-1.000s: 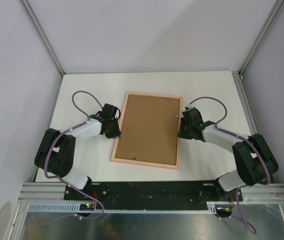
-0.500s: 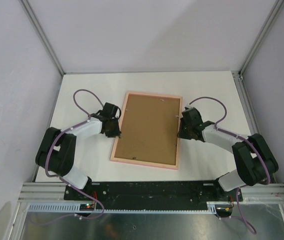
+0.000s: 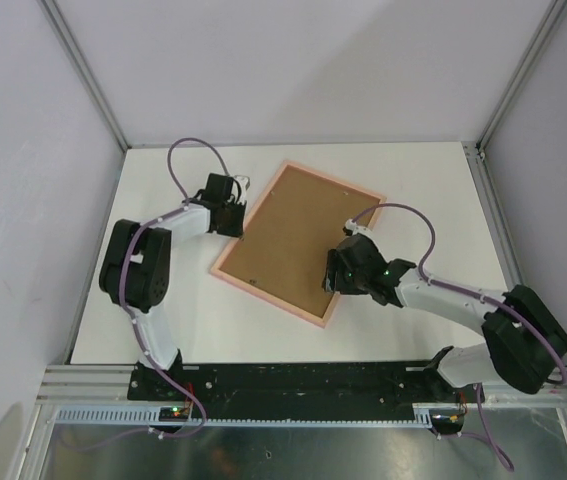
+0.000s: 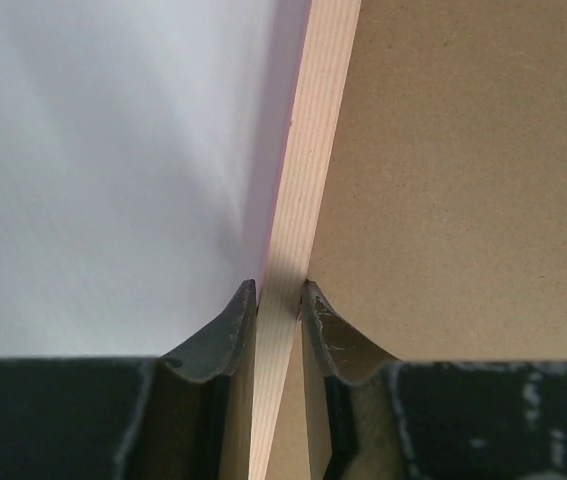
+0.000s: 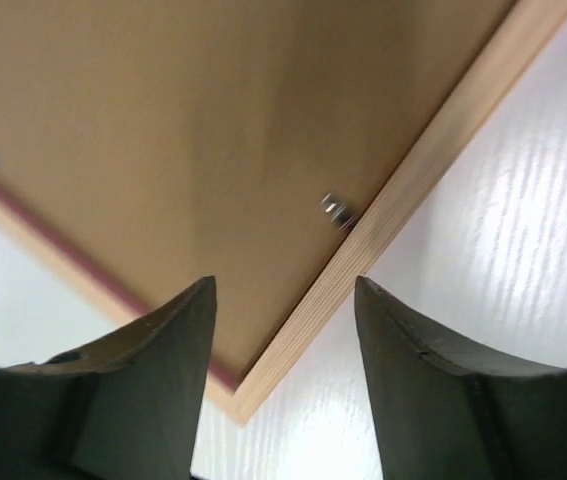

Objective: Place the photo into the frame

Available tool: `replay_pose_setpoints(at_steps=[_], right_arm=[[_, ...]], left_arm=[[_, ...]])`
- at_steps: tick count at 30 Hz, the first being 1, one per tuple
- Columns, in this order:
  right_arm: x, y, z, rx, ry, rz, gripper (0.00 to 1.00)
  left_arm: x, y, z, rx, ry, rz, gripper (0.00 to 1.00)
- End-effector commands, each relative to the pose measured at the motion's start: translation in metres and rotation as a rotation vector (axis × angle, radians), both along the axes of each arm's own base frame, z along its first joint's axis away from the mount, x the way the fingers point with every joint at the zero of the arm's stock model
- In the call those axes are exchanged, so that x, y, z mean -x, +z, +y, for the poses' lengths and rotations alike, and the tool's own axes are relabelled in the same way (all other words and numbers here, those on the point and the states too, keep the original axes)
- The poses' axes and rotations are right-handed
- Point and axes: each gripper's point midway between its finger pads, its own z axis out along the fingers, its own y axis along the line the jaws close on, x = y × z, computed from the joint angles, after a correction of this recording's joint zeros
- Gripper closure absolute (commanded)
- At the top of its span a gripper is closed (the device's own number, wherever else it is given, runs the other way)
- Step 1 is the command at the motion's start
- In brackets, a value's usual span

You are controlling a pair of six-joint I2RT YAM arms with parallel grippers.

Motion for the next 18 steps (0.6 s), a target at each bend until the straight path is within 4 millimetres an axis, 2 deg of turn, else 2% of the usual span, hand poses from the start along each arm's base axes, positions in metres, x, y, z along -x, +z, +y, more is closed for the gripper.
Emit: replay_pose_setpoints(at_steps=[1,4,7,8,10,12,15,17,18], right_arm=[[0.005,0.027,0.005,-0.040,-0.026,-0.066,0.34],[-0.001,0.037,-0.006,-0.039,-0.050,-0.097,0.27],[-0.010,0.047,-0.015,-0.057,-0.078,-0.120,0.24],[-0.012,0.049,-0.018,-0.061,-0.085,-0.124,0.24],[-0.017,0.053,-0.023,-0.068,-0.098,-0.132,0.23],[-0.022,0.056,-0.027,-0.077,-0.110,-0.137,0.23],[-0.031,0.061,-0.032,-0.091,-0.123,-0.147,0.22],[-0.036,0.065,-0.035,-0.095,-0.129,-0.155,0.22],[-0.039,0.067,-0.036,-0.095,-0.133,-0.160,0.22]], left_arm=[[-0.069,0.042,-0.022,0.056,-0.178,-0.243,1.00],[-0.091,0.051,-0.014,0.109,-0.085,-0.253,0.99],[-0.104,0.067,0.001,0.156,0.062,-0.256,0.77],[-0.105,0.075,0.006,0.182,0.121,-0.258,0.63],[-0.102,0.088,0.016,0.223,0.258,-0.242,0.50],[-0.092,0.098,0.031,0.237,0.424,-0.214,0.42],[-0.066,0.112,0.046,0.258,0.613,-0.173,0.31],[-0.047,0.119,0.053,0.286,0.716,-0.154,0.29],[-0.034,0.115,0.055,0.303,0.768,-0.131,0.30]])
